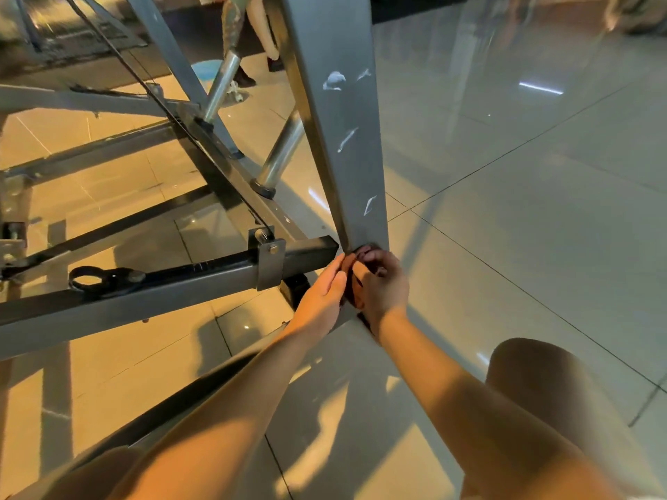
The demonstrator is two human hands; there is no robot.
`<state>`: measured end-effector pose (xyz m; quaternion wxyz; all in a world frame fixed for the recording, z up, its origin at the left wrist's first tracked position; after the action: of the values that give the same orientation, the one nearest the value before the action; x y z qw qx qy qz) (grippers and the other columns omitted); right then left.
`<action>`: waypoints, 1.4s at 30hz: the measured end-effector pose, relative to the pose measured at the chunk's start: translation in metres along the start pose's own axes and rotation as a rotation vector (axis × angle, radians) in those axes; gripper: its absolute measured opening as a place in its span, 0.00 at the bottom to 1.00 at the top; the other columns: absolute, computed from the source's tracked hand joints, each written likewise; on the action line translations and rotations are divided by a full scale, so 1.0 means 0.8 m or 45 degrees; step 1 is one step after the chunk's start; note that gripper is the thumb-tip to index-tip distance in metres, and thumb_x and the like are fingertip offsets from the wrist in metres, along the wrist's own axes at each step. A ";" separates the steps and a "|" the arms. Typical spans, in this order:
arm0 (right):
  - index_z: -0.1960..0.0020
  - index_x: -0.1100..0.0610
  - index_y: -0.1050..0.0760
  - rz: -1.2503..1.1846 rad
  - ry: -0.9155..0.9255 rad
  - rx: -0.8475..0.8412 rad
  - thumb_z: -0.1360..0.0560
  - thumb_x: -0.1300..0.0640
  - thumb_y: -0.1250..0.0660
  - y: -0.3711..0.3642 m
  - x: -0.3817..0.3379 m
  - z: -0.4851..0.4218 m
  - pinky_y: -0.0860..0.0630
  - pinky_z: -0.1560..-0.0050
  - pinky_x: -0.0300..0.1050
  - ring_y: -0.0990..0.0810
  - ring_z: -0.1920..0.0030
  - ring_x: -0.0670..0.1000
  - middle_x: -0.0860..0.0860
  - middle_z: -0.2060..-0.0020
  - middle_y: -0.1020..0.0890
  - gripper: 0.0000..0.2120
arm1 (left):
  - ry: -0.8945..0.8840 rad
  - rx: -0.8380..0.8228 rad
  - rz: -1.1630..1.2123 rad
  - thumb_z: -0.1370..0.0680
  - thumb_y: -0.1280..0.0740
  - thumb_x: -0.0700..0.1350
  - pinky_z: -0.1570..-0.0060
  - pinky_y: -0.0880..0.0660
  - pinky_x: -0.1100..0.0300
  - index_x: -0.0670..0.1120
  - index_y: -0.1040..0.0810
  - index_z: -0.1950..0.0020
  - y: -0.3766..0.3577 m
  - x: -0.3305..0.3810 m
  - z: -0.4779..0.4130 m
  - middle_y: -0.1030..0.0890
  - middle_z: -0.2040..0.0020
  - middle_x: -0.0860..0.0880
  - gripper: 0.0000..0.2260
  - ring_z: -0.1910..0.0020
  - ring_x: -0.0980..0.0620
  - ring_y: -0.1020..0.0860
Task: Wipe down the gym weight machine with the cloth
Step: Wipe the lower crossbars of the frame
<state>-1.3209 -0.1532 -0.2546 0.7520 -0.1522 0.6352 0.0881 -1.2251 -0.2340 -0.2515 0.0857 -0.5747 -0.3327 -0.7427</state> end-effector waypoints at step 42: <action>0.56 0.45 0.18 0.164 0.309 -0.368 0.24 0.54 0.30 0.010 -0.175 -0.018 0.19 0.49 0.47 0.19 0.48 0.48 0.37 0.54 0.17 0.05 | -0.017 0.663 0.505 0.14 0.43 0.53 0.33 0.27 0.52 0.60 0.33 0.32 0.025 0.166 0.011 0.22 0.42 0.60 0.11 0.36 0.55 0.24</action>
<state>-1.3614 -0.1423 -0.1201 0.6332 -0.2273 0.7102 0.2073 -1.2505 -0.2103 -0.1215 0.3706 -0.5920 -0.3936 -0.5978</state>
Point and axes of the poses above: each hand's wrist, its own z-axis away from the middle knuckle, its own y-axis out of the back of the hand, x = y × z, the point moved 5 cm from there along -z, towards the middle knuckle
